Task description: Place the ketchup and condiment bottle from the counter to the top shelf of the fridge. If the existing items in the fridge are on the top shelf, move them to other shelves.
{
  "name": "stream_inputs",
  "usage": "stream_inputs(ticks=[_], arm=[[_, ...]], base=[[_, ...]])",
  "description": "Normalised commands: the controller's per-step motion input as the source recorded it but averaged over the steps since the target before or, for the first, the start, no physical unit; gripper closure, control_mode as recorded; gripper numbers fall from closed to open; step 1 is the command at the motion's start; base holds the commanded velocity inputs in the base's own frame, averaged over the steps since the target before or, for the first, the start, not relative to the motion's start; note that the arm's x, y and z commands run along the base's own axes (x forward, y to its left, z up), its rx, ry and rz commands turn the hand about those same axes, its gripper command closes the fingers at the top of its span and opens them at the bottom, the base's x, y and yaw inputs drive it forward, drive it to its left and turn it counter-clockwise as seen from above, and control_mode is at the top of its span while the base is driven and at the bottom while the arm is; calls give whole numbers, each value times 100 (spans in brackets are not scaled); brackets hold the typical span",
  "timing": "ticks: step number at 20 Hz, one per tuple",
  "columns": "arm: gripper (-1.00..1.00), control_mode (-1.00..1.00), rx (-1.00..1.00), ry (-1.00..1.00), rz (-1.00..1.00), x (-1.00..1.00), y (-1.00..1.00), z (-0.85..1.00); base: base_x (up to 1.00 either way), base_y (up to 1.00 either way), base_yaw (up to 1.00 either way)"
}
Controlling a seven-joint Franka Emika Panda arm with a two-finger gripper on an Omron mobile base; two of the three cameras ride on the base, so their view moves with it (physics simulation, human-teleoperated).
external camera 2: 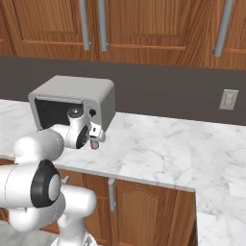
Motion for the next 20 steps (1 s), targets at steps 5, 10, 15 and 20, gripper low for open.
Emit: stream_inputs(ticks=[5, 10, 15, 20], arm=[[-100, -100, -3, 0, 1, 26, 0, -17], [-100, -100, -3, 0, 0, 23, 0, -6], [-100, -100, 0, 0, 0, 13, 0, 0], [-100, -100, 0, -1, 0, 16, 0, 0]], base=[[0, 0, 0], [0, 0, 0], [0, 0, 0], [0, 0, 0]])
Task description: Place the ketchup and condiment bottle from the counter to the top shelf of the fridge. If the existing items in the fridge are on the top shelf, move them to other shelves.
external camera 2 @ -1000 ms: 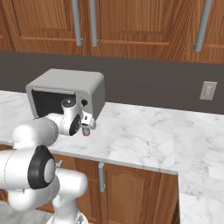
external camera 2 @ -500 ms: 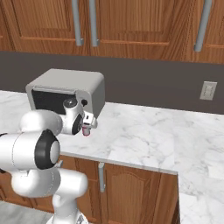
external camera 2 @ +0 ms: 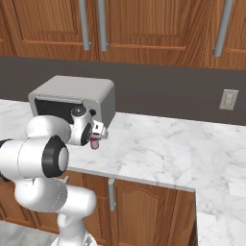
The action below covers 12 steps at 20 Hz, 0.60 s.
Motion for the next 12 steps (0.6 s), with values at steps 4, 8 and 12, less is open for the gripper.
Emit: stream_inputs(ticks=[4, 8, 12], arm=[[-100, -100, 0, -1, 0, 14, 0, 0], [-100, -100, 0, 0, 0, 12, 0, -1], [-100, -100, -1, 0, 0, 13, 0, 0]], base=[[0, 0, 0], [0, 0, 0], [0, 0, 0]])
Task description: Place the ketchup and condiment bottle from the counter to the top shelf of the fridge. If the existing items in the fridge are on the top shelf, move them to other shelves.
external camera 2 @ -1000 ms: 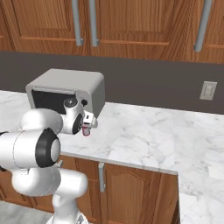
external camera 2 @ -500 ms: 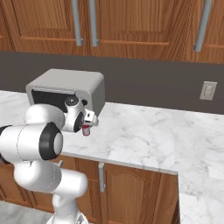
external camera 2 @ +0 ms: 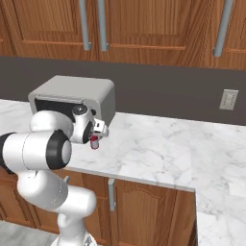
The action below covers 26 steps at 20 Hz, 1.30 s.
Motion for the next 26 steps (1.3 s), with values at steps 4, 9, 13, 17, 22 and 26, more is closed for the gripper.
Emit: stream_inputs(ticks=[4, 9, 13, 17, 22, 26], arm=[[-100, -100, -1, 0, 0, 18, 0, -3], [-100, -100, -1, 0, 0, 14, 0, -2], [-100, -100, -1, 0, 0, 7, 1, -1], [-100, -100, -2, 0, 0, 8, 5, -1], [100, -100, -3, 0, 0, 0, 10, 0], [100, -100, -2, 0, 0, 0, 7, 0]], base=[[0, 0, 0], [0, 0, 0], [0, 0, 0], [0, 0, 0], [0, 0, 0], [0, 0, 0]])
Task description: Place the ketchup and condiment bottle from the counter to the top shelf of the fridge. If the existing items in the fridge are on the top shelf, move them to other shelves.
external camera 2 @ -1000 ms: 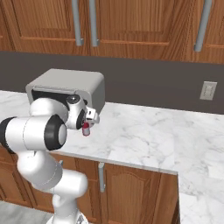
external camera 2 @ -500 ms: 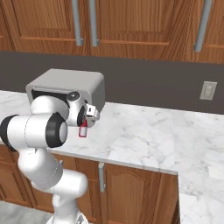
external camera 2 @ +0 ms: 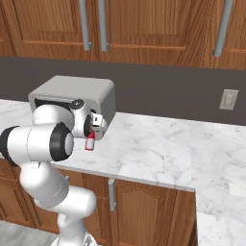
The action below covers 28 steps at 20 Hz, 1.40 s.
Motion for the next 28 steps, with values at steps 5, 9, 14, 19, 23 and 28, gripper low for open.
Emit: stream_inputs(ticks=[5, 9, 14, 19, 23, 28], arm=[[100, -100, 0, 0, 0, 0, 0, 0], [100, -100, 0, -4, 0, -20, 0, 0], [100, -100, 0, -31, 0, -94, 0, 40], [100, -100, 0, -33, 0, -100, 0, 85], [100, -100, 0, -29, 0, -100, 0, 100], [100, -100, 0, -21, 0, -100, 0, 100]], base=[[0, 0, 0], [0, 0, 0], [0, 0, 0], [0, 0, 0], [0, 0, 0], [0, 0, 0]])
